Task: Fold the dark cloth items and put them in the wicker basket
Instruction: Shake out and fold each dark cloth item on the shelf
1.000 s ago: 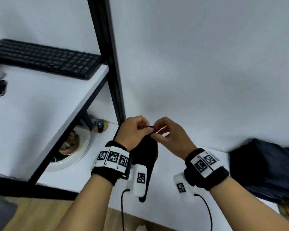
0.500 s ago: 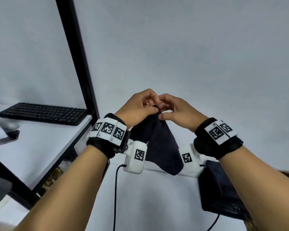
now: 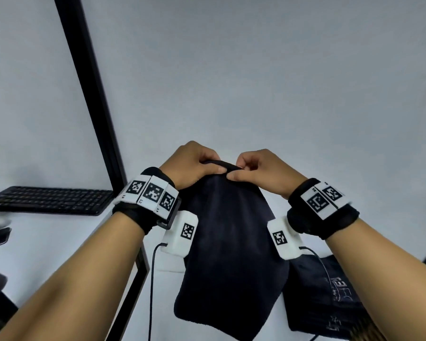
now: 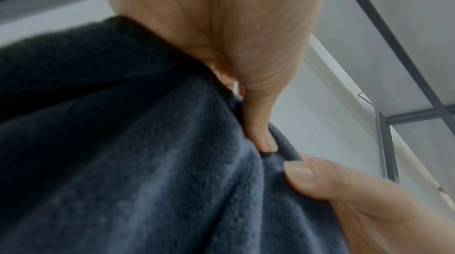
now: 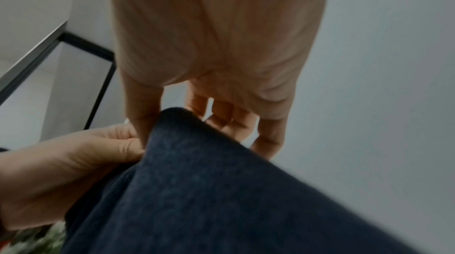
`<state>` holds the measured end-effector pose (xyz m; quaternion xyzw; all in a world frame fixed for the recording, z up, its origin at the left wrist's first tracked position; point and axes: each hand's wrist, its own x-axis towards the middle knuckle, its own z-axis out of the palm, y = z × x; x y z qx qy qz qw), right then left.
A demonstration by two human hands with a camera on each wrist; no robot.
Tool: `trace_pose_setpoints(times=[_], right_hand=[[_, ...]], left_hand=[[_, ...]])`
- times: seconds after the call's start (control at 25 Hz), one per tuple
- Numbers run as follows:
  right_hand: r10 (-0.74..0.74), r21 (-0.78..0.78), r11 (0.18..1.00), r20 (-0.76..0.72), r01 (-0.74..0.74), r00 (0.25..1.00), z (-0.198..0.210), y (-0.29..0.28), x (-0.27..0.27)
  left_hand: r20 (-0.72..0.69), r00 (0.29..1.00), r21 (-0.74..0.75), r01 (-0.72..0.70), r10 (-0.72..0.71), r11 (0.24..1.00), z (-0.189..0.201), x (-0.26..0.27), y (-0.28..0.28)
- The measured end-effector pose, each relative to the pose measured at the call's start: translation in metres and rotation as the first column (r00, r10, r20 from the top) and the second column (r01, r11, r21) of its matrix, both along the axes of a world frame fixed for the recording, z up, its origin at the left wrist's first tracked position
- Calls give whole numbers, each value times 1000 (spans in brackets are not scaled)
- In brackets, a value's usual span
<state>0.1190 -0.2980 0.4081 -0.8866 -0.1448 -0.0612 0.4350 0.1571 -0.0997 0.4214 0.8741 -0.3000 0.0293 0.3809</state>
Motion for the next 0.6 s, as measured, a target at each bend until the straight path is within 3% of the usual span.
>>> trace_pose_setpoints(times=[0.16, 0.32, 0.4, 0.6], right_hand=[[94, 41, 995, -139, -89, 986, -13, -13, 1], [-44, -302, 953, -68, 22, 997, -24, -30, 8], [-85, -386, 920, -26, 69, 996, -27, -37, 11], [-155, -149, 970, 244, 195, 957, -11, -27, 13]], left_hand=[[141, 986, -53, -85, 91, 995, 4, 4, 15], [181, 962, -45, -199, 204, 979, -3, 10, 42], [176, 952, -50, -245, 250, 968, -8, 11, 51], [153, 943, 78, -309, 295, 948, -10, 9, 57]])
